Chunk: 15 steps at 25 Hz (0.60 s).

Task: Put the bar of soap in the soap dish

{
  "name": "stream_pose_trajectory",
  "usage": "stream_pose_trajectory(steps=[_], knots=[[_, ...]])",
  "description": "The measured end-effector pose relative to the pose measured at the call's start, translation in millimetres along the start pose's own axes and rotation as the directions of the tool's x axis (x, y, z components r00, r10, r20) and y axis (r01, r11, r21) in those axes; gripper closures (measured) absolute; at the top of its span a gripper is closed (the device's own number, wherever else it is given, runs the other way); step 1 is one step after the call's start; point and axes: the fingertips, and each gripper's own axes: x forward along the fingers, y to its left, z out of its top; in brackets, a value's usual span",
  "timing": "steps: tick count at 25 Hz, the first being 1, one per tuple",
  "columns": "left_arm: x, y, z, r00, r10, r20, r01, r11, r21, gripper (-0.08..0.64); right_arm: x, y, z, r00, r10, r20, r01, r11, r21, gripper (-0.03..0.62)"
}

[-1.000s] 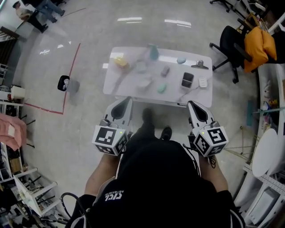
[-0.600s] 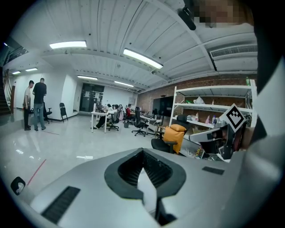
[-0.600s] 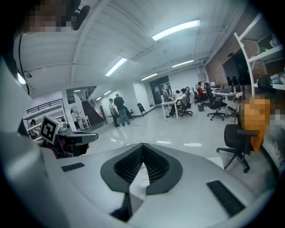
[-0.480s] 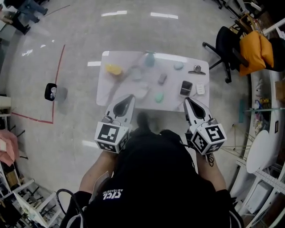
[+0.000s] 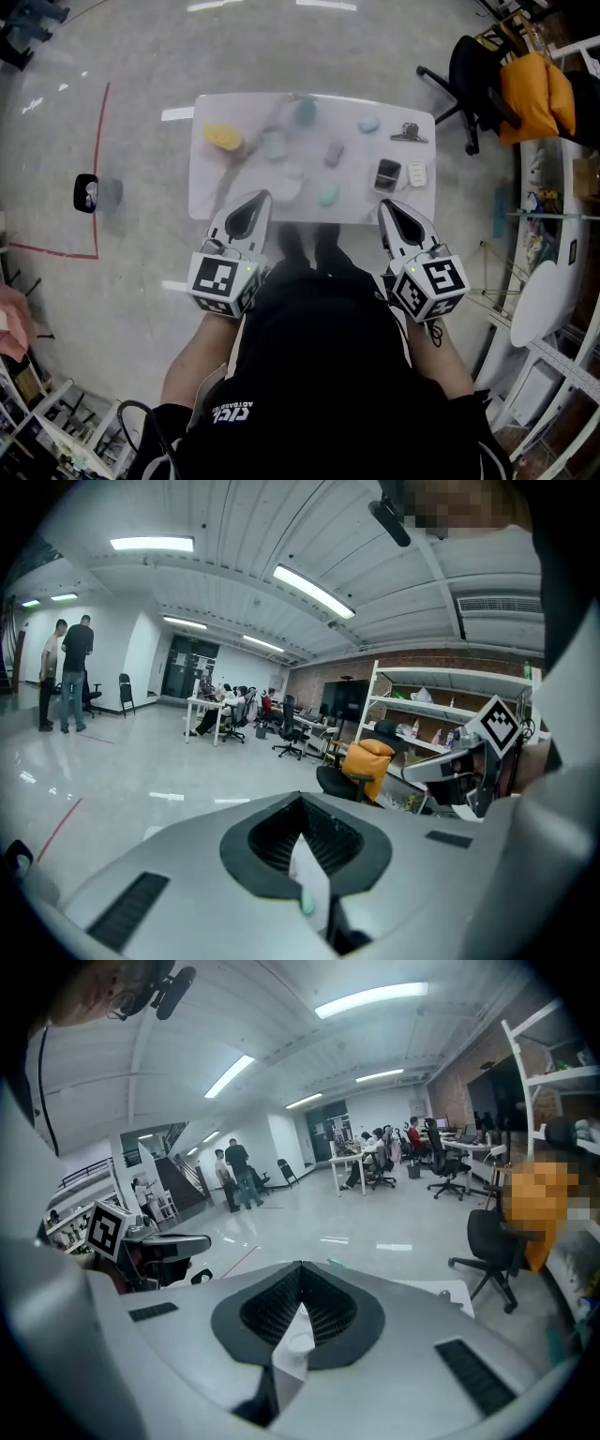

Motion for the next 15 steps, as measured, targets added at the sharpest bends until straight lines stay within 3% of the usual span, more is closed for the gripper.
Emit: stream_pose_trajectory(steps=[8, 15], knots=[[28, 14, -8, 0.999, 0.013, -0.036, -0.014, 1.000, -0.018, 0.551, 32, -17, -15, 0.999, 0.020, -0.046, -0.018, 0.999, 0.030, 0.577], [50, 33, -56, 0.996, 0.042, -0.081, -0.048, 0.996, -0.071, 0.551, 58, -24, -43, 0.990, 0.040, -0.134, -0.042, 0.999, -0.014, 0.577]])
